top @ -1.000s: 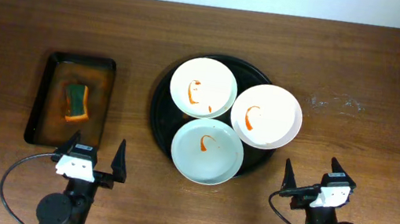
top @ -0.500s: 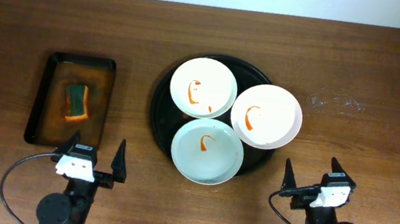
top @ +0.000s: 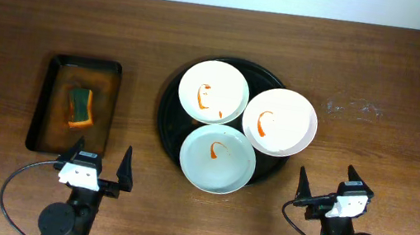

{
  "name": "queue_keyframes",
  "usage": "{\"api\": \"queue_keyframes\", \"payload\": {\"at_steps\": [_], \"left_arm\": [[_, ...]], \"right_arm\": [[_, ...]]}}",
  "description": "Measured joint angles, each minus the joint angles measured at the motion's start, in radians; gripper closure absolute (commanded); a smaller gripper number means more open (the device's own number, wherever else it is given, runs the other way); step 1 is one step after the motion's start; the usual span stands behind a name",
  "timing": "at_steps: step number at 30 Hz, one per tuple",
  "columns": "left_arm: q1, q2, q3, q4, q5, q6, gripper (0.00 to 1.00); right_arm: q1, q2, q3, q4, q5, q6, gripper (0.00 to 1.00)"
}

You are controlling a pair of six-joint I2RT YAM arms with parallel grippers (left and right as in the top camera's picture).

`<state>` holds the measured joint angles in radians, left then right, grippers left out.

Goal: Clean dirty plates on tray and stack at the side

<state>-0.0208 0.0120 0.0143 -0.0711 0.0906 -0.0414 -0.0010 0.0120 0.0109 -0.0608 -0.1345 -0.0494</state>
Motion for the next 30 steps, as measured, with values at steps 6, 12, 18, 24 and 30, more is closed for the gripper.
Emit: {"api": "queue_keyframes", "payload": {"at_steps": [6,12,18,24,30], "left_arm": [[0.000,0.000,0.000,0.000,0.000,0.000,0.01],[0.000,0.000,0.000,0.000,0.000,0.000,0.01],[0.000,0.001,0.015,-0.040,0.000,0.000,0.01],[0.000,0.082,0.129,-0.191,-0.001,0.000,0.01],[0.000,0.293,0.310,-0.291,-0.019,0.000,0.01]], "right_arm": [[0.000,0.000,0.000,0.000,0.000,0.000,0.01],[0.000,0.000,0.000,0.000,0.000,0.001,0.01],[0.000,0.000,0.000,-0.002,0.000,0.048,0.01],[0.000,0.029,0.042,-0.094,0.006,0.148,0.01],[0.000,0.150,0.177,-0.255,0.007,0.182,0.01]]}}
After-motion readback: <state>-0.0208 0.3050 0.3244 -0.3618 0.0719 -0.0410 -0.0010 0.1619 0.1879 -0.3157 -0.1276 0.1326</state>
